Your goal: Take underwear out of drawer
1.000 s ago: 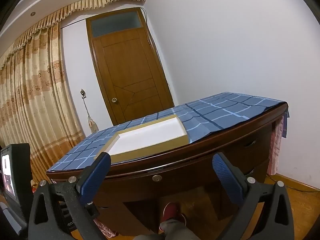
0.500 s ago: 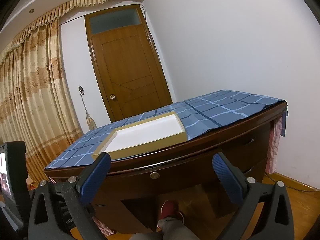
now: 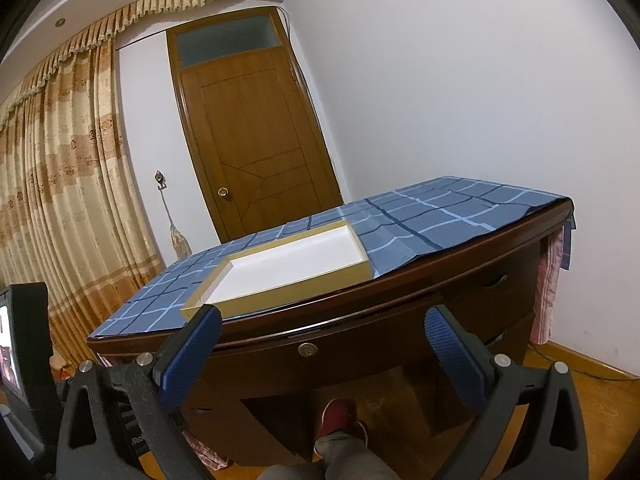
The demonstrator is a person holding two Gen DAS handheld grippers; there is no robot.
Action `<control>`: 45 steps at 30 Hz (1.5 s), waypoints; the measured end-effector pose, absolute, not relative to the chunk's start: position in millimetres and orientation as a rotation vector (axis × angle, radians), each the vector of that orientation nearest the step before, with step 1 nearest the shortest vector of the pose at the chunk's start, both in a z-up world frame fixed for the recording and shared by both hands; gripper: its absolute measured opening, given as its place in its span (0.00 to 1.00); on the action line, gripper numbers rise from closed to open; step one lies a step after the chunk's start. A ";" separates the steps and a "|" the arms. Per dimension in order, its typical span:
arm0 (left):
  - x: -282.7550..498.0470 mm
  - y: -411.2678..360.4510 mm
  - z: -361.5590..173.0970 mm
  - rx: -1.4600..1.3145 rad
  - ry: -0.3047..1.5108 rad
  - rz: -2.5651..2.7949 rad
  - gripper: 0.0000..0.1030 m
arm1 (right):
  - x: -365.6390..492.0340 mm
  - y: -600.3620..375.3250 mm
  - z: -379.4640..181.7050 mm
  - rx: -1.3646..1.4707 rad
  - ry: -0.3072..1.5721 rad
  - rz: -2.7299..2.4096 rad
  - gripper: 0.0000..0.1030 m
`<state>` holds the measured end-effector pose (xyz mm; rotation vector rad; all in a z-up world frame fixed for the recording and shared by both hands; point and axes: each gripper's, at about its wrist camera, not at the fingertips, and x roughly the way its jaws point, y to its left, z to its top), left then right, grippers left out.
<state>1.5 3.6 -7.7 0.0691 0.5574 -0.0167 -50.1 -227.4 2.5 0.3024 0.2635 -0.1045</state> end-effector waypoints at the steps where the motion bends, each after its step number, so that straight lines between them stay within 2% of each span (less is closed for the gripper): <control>1: 1.6 3.8 -7.5 0.068 0.558 -0.017 1.00 | -50.3 -227.5 2.6 0.303 0.265 -0.105 1.00; 45: 0.9 4.1 -8.8 0.068 0.560 -0.018 1.00 | -49.6 -230.1 -2.2 0.311 0.269 -0.110 1.00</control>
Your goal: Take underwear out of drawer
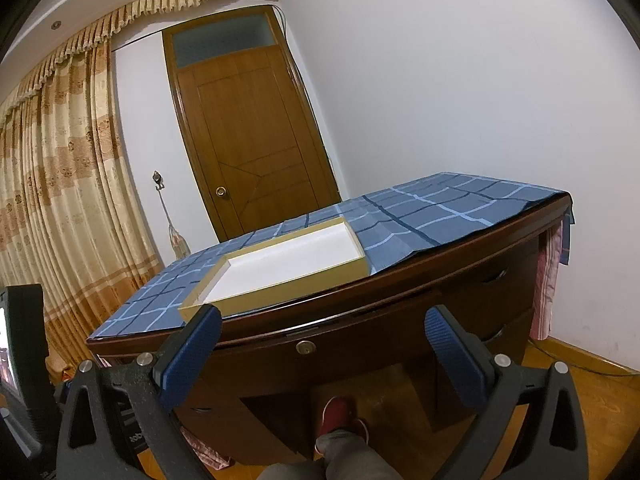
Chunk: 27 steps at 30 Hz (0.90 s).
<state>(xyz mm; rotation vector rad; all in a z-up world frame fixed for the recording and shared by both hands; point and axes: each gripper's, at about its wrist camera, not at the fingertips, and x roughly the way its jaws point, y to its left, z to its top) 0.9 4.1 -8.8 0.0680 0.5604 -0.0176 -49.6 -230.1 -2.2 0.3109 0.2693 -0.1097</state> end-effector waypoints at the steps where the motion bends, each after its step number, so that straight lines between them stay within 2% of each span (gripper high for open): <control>1: 0.1 4.0 -9.6 0.068 0.561 -0.017 1.00 | -49.5 -230.4 -2.7 0.313 0.271 -0.110 1.00; 18: 0.4 4.2 -9.8 0.067 0.563 -0.016 1.00 | -44.7 -235.7 -1.6 0.307 0.274 -0.124 1.00; 27: 23.3 5.1 -36.3 0.052 0.618 -0.041 1.00 | -19.7 -264.8 -37.1 0.313 0.369 -0.186 1.00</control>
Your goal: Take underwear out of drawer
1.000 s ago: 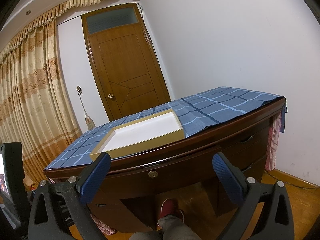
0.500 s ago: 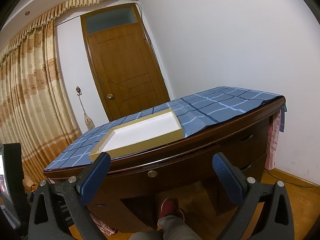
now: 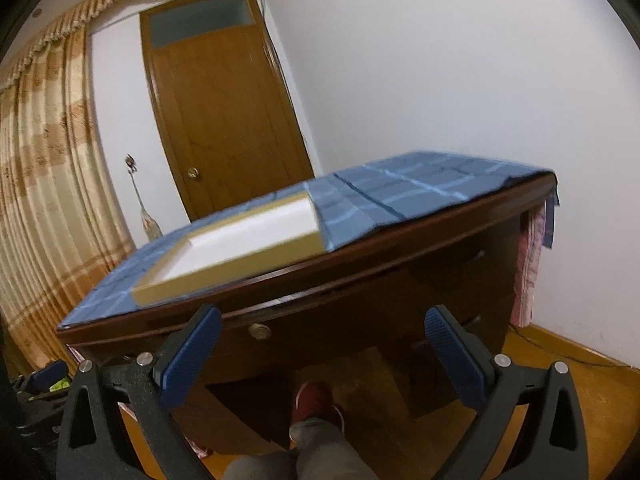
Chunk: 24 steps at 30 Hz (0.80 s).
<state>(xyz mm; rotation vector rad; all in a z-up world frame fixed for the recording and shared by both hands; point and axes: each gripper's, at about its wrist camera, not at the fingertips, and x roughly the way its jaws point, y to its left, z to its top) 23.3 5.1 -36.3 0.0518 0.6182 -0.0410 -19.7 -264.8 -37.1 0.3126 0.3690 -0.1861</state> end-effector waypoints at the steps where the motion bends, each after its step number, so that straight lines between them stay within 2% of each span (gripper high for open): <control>1: 26.3 4.1 -39.2 0.050 0.626 -0.045 1.00 | -15.8 -267.7 -41.7 0.316 0.381 -0.190 1.00; 13: 79.7 -2.5 -87.5 0.015 0.700 -0.103 1.00 | 64.3 -283.9 -108.4 0.212 0.519 0.013 1.00; 24: 119.9 -22.1 -106.9 0.035 0.662 -0.099 1.00 | 103.2 -366.7 -121.3 0.284 0.483 -0.067 1.00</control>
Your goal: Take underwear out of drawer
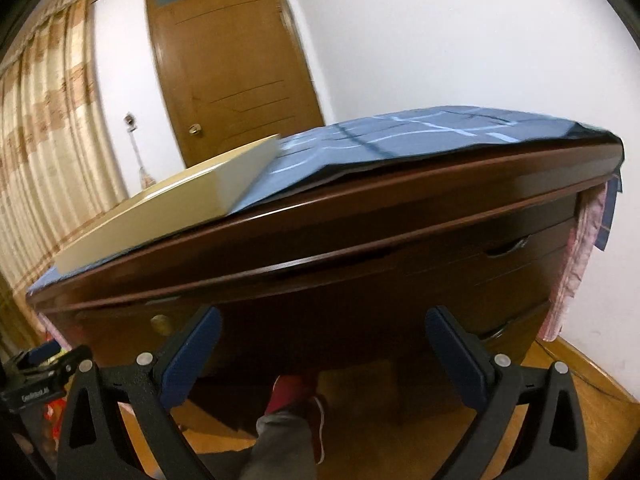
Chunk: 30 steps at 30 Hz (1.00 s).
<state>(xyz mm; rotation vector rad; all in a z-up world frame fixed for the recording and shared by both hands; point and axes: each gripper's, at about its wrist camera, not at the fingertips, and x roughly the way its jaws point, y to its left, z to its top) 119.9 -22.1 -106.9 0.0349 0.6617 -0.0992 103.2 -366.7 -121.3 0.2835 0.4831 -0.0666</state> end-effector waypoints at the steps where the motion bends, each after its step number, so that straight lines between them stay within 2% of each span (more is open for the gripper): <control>1: 124.0 -25.4 -107.7 0.035 0.662 -0.096 1.00 | 107.8 -374.6 -122.5 0.306 0.482 -0.054 1.00; 16: 152.1 -39.6 -119.5 0.049 0.688 -0.047 0.99 | 175.1 -390.4 -149.4 0.343 0.535 0.098 0.99; 19: 154.4 -39.0 -121.9 0.054 0.692 -0.040 0.99 | 183.4 -391.3 -158.5 0.377 0.550 0.134 0.97; 30: 151.1 -30.6 -115.2 0.063 0.663 -0.034 0.99 | 183.5 -387.8 -159.1 0.387 0.583 0.132 0.93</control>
